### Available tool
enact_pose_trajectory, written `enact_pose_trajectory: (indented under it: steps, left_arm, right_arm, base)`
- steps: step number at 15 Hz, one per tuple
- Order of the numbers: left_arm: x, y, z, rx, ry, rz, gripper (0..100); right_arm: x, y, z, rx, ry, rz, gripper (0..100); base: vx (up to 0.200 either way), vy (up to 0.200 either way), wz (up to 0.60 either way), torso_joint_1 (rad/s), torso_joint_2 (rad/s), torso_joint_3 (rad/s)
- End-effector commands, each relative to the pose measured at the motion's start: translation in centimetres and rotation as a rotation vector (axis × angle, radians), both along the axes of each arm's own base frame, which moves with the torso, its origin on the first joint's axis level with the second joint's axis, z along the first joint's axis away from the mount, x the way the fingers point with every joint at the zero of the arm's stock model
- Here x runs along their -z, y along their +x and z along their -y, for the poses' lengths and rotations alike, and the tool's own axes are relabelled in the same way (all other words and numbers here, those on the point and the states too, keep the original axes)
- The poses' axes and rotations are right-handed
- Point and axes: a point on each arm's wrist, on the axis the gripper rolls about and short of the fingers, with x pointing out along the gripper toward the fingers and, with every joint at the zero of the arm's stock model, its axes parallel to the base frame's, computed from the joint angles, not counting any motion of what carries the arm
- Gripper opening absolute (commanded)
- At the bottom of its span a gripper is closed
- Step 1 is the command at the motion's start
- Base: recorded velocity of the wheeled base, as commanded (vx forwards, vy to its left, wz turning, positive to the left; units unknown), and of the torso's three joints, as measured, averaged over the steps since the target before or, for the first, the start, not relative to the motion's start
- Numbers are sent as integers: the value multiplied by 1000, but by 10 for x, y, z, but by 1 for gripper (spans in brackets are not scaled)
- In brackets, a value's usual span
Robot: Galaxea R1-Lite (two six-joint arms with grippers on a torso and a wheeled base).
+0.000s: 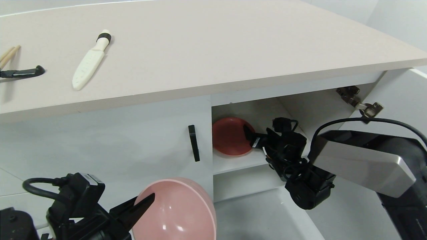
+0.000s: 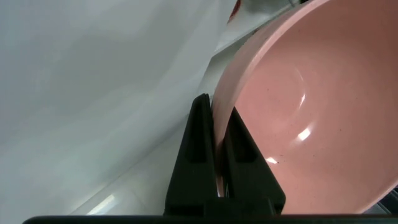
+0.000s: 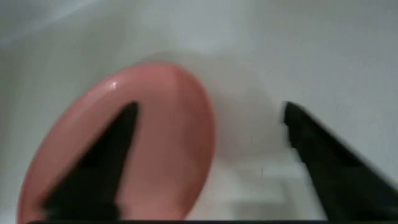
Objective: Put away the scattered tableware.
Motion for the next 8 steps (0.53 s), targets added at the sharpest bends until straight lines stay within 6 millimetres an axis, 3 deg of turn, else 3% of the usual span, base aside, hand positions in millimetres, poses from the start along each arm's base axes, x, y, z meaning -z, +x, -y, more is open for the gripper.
enact_pose_trajectory:
  steps: [1, 2, 6, 8]
  left_arm:
    - [1, -1, 2, 11, 4, -2, 0]
    - [1, -1, 2, 14, 3, -1, 0]
    - [0, -7, 9, 80, 20, 13, 0]
    - [4, -4, 16, 117, 119, 57, 0]
  right_arm:
    - [-27, 1, 2, 17, 28, 63, 100]
    - [-43, -11, 7, 35, 19, 69, 100]
    - [-62, -95, 28, -27, -142, -39, 100]
    - [-66, -115, 37, -38, -159, -64, 100]
  base:
    - [0, 0, 0, 0, 0, 0]
    - [0, 0, 0, 0, 0, 0]
    - [0, 0, 0, 0, 0, 0]
    - [0, 0, 0, 0, 0, 0]
